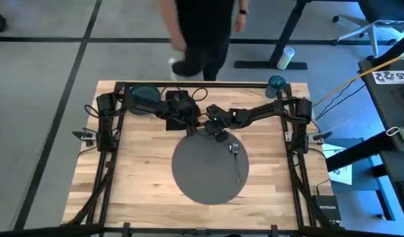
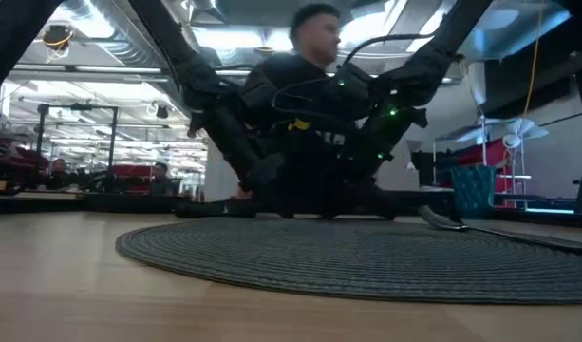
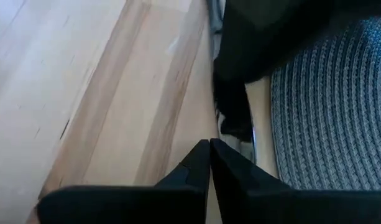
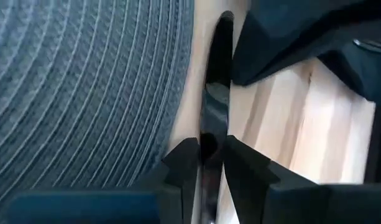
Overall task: Set table place
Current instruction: Put the black table knife on the gray tablemat to the left of the black spoon
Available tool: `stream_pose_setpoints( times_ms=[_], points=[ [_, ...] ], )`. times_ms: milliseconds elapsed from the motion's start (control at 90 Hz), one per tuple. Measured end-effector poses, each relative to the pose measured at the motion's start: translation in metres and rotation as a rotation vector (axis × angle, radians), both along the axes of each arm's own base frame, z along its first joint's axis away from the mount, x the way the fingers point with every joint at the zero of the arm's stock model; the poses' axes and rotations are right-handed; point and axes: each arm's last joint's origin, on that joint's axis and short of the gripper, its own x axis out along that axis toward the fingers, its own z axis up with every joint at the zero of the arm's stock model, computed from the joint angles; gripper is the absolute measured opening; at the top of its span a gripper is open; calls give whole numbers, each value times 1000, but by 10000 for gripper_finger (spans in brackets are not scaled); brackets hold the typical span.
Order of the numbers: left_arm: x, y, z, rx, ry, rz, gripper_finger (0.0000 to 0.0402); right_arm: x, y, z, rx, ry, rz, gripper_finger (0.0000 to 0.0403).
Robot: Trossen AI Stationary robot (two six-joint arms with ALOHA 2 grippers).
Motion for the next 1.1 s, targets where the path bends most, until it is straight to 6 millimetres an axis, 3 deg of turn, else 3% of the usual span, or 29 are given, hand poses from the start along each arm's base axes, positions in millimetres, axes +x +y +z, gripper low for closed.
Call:
stream_pose_setpoints(
  times_ms=[278, 1100],
  points=[
    [0, 0, 0, -2, -1, -8, 0, 11, -4, 7, -16, 1, -7, 67],
    [4, -5, 1, -9, -35, -63, 0, 12, -4, 8, -16, -15, -2, 67]
  ],
)
